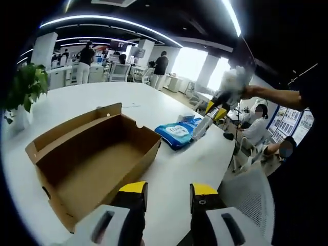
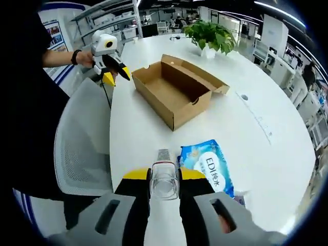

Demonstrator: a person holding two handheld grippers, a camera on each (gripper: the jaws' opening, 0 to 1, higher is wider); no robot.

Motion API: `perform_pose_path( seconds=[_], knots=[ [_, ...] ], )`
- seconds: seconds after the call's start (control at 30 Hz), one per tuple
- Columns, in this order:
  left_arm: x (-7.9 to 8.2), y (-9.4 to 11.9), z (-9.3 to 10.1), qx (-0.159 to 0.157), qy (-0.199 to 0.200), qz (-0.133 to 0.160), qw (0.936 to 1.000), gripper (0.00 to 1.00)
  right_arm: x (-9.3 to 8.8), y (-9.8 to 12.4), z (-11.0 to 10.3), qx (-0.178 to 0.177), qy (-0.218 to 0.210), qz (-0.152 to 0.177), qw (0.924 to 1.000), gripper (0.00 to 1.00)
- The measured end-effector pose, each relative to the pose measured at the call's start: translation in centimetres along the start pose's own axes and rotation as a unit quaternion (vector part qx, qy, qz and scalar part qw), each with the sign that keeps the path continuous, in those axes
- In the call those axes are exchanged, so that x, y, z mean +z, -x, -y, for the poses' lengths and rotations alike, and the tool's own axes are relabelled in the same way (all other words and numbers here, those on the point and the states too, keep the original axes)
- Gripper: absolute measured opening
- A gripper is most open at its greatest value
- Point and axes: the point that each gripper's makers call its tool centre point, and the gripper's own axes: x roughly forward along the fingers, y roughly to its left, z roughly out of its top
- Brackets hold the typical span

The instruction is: Operate the shoe box by opening the lid, removing the specified soft item, and placing it in the target area until the item is outside and the box remains undamaged.

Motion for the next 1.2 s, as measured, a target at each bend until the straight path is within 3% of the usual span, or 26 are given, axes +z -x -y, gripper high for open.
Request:
perform_pose_path(
  seconds=[0.23,0.33,0.47,0.7,0.8,1.03,1.2],
  knots=[
    [-0.1,0.9,-0.3,0.017,0.014,0.011,0.9997,0.33,-1.5,-0.1,3.1,-0.010,0.040,-0.055,0.9976,0.18],
    [-0.4,1.4,-0.6,0.026,0.021,0.013,0.9994,0.33,-2.6,-0.4,4.3,-0.012,0.069,-0.093,0.9932,0.18],
    [-0.8,2.0,-0.9,0.039,0.032,0.015,0.9986,0.33,-3.4,-0.9,5.7,-0.011,0.080,-0.120,0.9895,0.18],
    [-1.3,2.9,-1.3,0.055,0.045,0.017,0.9973,0.33,-3.6,-0.8,9.0,-0.016,0.085,-0.136,0.9869,0.18],
    [-1.5,3.3,-1.5,0.063,0.050,0.018,0.9966,0.33,-4.3,-0.7,10.4,-0.025,0.101,-0.157,0.9820,0.18],
    [-2.0,4.4,-2.1,0.080,0.060,0.018,0.9948,0.33,-5.8,-0.9,13.2,-0.032,0.087,-0.178,0.9797,0.18],
    [-1.7,4.6,-2.3,0.085,0.061,0.019,0.9943,0.33,-6.1,-1.4,14.0,-0.031,0.090,-0.185,0.9781,0.18]
  ],
)
